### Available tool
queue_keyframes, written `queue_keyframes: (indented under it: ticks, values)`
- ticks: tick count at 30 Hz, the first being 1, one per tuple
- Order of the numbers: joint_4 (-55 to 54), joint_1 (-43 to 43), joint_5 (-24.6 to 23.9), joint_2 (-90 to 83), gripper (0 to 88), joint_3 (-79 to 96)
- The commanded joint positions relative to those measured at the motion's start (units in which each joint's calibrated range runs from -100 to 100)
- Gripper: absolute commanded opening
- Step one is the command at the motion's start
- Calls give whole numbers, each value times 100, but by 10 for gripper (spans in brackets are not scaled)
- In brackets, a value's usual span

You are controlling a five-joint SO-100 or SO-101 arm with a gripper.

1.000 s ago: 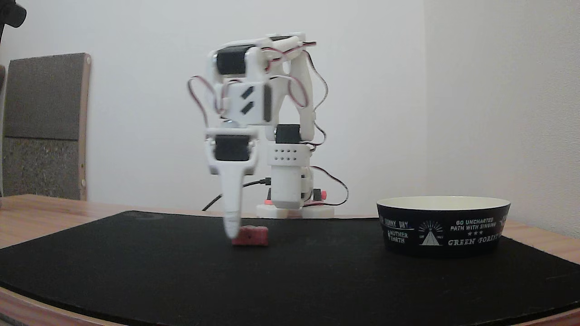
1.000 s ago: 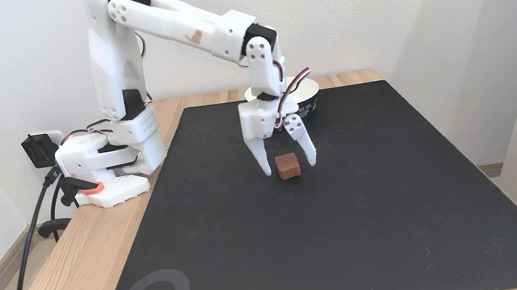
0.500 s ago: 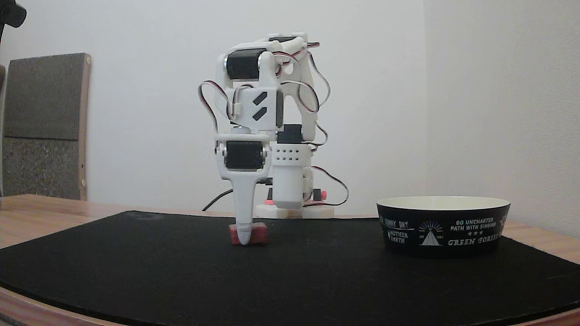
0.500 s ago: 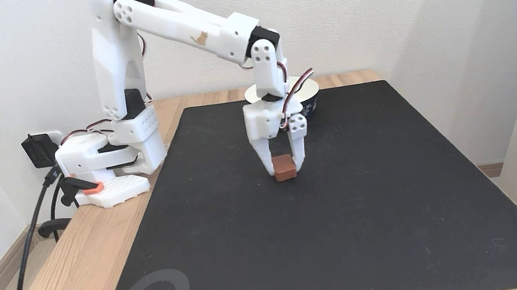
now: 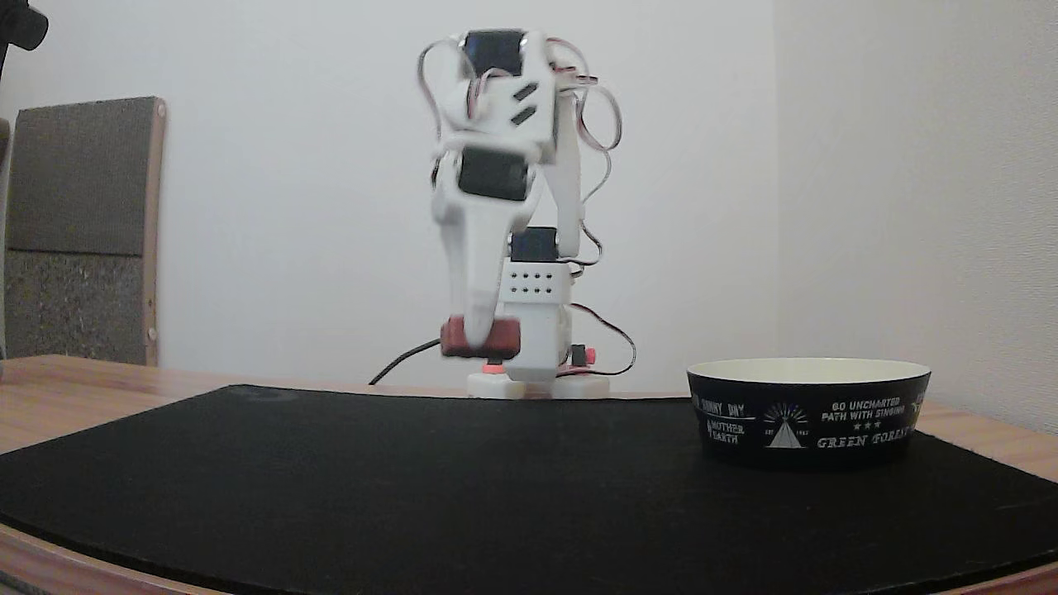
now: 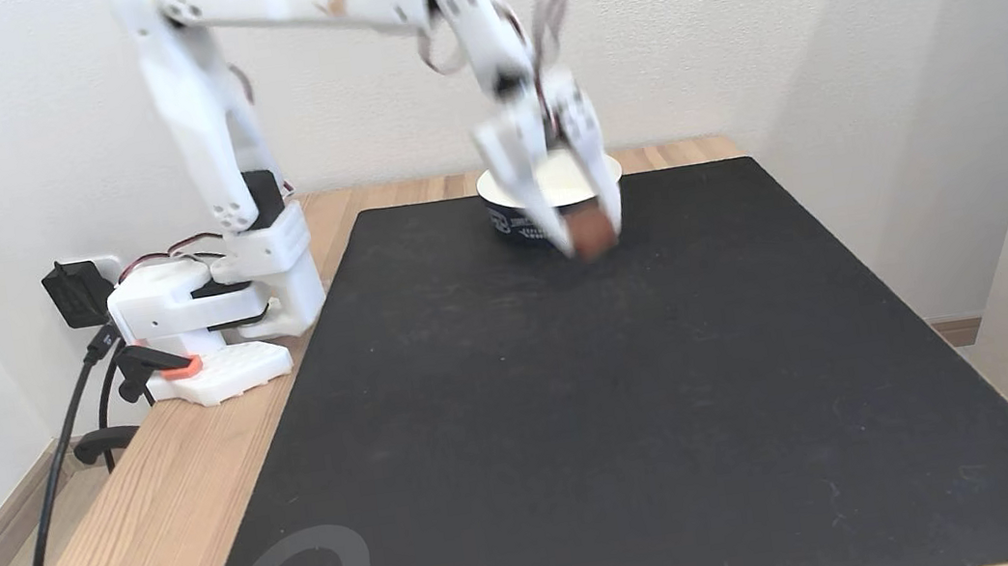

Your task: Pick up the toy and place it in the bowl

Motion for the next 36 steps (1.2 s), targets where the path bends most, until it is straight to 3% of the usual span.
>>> queue_keyframes:
  ticks: [1, 5, 11, 14, 15, 18, 23, 29, 32, 34, 36]
  values:
    - [-748, -1328, -311, -1547, 26, 988]
    - [-2340, -2315, -468, -2031, 29, 2430]
    - [-3703, -3185, -468, -2106, 51, 3529]
    - [-3974, -3311, -625, -2106, 144, 3818]
    - [-4135, -3294, -839, -2106, 220, 3944]
    - [-4177, -3235, -865, -2156, 253, 3998]
    - [-4152, -2365, -859, -2297, 253, 3926]
    - [-3677, -826, -886, -3915, 242, 4809]
    - [-3508, -375, -886, -4990, 143, 5494]
    - [-3356, -99, -849, -6057, 14, 6242]
    - [-3119, 27, -880, -6741, 28, 6747]
